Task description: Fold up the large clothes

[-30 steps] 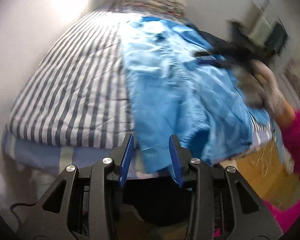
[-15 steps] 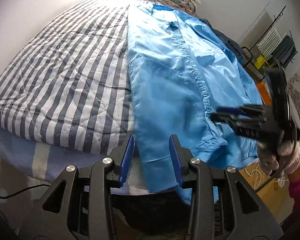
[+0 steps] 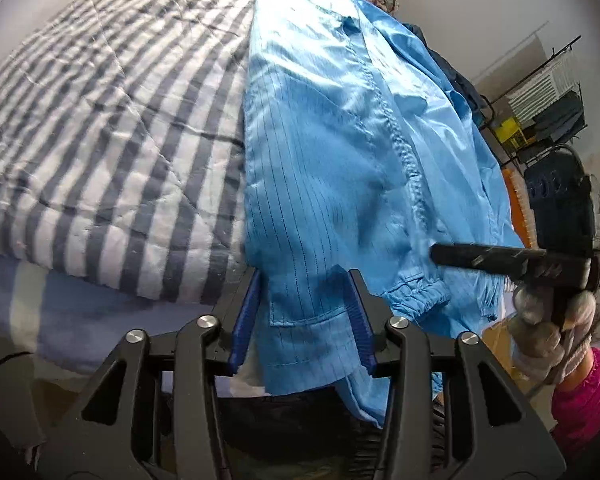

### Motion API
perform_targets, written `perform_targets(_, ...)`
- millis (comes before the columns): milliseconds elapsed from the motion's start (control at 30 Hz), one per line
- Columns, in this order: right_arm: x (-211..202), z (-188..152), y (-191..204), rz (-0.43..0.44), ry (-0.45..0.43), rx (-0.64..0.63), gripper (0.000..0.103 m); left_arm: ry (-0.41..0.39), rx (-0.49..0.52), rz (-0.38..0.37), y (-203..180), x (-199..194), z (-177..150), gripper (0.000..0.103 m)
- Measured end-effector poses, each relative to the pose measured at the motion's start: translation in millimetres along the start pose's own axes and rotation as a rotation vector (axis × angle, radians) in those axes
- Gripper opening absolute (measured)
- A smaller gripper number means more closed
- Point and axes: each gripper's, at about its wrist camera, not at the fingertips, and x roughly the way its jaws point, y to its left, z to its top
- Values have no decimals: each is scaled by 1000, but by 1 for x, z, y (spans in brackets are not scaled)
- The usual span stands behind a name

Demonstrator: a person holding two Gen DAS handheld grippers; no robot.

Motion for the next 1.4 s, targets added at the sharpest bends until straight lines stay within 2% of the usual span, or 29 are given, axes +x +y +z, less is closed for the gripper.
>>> perform_targets(33, 5, -1, 5, -13, 18, -16, 41, 6, 3, -6, -1, 2, 1, 8)
perform_targets(100, 10, -4, 10, -7, 30, -29, 19, 0, 21, -3, -3, 1, 1, 4)
perform_targets(200, 11, -4, 9, 100, 36, 30, 4, -49, -4, -21, 5, -18, 5, 2)
perform_targets(300, 12, -3, 6, 249, 22, 95, 2, -103, -67, -28, 25, -41, 9, 2)
perform_targets(367, 14, -4, 13, 316, 7, 103, 2, -125, -95, 11, 38, -49, 10, 2)
perform_targets(533, 42, -11, 29, 265, 50, 68, 2, -143, -160, 20, 53, -55, 8, 3)
perform_targets(600, 46, -14, 32, 255, 54, 61, 2, -127, -142, 7, 50, -53, 8, 26)
perform_targets(633, 44, -16, 33, 251, 48, 51, 2, -118, -134, 6, 46, -49, 9, 55)
perform_targets(667, 42, -16, 33, 250, 44, 48, 4, -119, -131, 9, 44, -48, 9, 68)
perform_targets(733, 37, -15, 35, 223, 31, 33, 11, -104, -117, 19, 40, -40, 9, 68)
perform_targets(800, 32, -15, 34, 174, 18, 15, 14, -59, -87, 29, 33, -25, 10, 38)
perform_targets(833, 30, -15, 33, 178, 20, 15, 14, -35, -76, 45, 32, -18, 9, 5)
perform_targets(933, 35, -15, 30, 213, 32, 43, 7, -38, -81, 42, 34, -15, 8, 1)
perform_targets(1000, 39, -16, 26, 254, 32, 72, 2, -76, -93, 42, 36, -28, 8, 0)
perform_targets(1100, 38, -18, 25, 406, 7, 159, 1, -128, -99, 50, 42, -48, 10, 0)
perform_targets(1133, 37, -18, 27, 439, -5, 167, 1, -121, -97, 55, 44, -46, 9, 1)
perform_targets(1200, 34, -19, 35, 377, -26, 113, 1, -76, -92, 82, 45, -34, 5, 1)
perform_targets(1267, 39, -23, 38, 272, 1, 56, 1, -48, -53, 131, 41, -25, 1, 3)
perform_targets(1333, 43, -29, 36, 217, 22, 32, 4, -51, -12, 180, 34, -28, 0, 15)
perform_targets(1367, 41, -32, 35, 204, 18, 19, 9, -66, -1, 195, 30, -33, 0, 21)
perform_targets(1400, 38, -33, 35, 186, 12, 5, 21, -89, 10, 206, 27, -40, 0, 23)
